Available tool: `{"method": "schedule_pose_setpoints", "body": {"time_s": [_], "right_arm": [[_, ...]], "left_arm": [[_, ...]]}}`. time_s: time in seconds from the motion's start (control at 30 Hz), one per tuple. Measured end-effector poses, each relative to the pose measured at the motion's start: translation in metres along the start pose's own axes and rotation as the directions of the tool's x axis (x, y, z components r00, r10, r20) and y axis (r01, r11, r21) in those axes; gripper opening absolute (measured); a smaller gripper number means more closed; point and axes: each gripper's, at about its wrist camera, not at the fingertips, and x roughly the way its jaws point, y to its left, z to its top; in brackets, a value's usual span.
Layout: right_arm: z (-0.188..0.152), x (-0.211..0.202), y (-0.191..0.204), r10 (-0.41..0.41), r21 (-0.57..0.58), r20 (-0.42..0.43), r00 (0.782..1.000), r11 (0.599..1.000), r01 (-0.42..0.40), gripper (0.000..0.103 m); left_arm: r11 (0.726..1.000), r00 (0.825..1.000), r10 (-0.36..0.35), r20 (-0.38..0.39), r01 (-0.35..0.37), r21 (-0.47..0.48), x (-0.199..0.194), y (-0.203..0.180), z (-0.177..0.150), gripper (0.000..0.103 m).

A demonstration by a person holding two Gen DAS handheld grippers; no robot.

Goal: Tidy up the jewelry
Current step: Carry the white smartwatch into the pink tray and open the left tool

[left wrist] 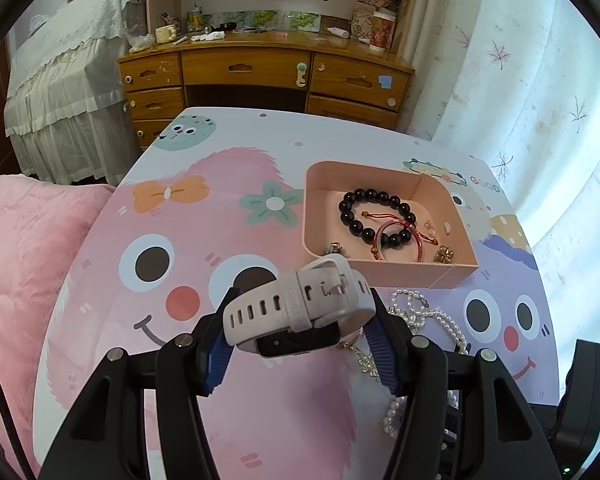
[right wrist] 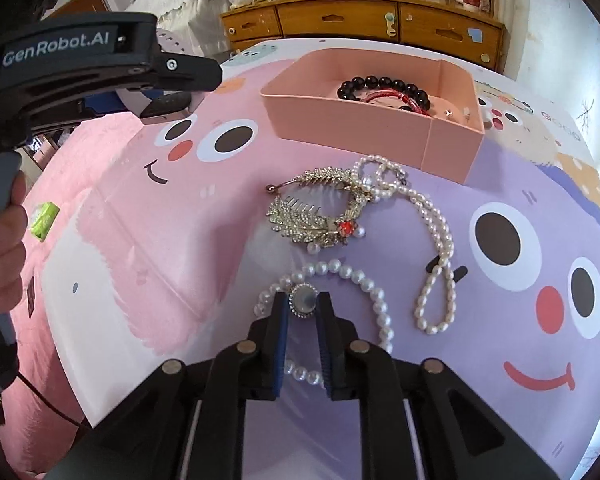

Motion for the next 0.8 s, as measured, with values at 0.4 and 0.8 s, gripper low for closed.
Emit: {"method": "schedule_pose_setpoints", "body": {"time_s": [0.4,0.8], "right_arm": [[0.001,0.005,0.015,-0.049,-0.104,0.001,0.999,0.993,0.049,0.024],[0.002,0.005,0.013,-0.035,-0.092,-0.011,0.999,0.995,0.034,0.026]], "left_arm": [[1.0,1.0,-0.002,0.0,0.002,-0.019,0.001,0.008,0.003,0.058],[1.0,1.0,-0.019,-0.002,0.019,0.003,0.009,0.011,0.018,0.058]]}}
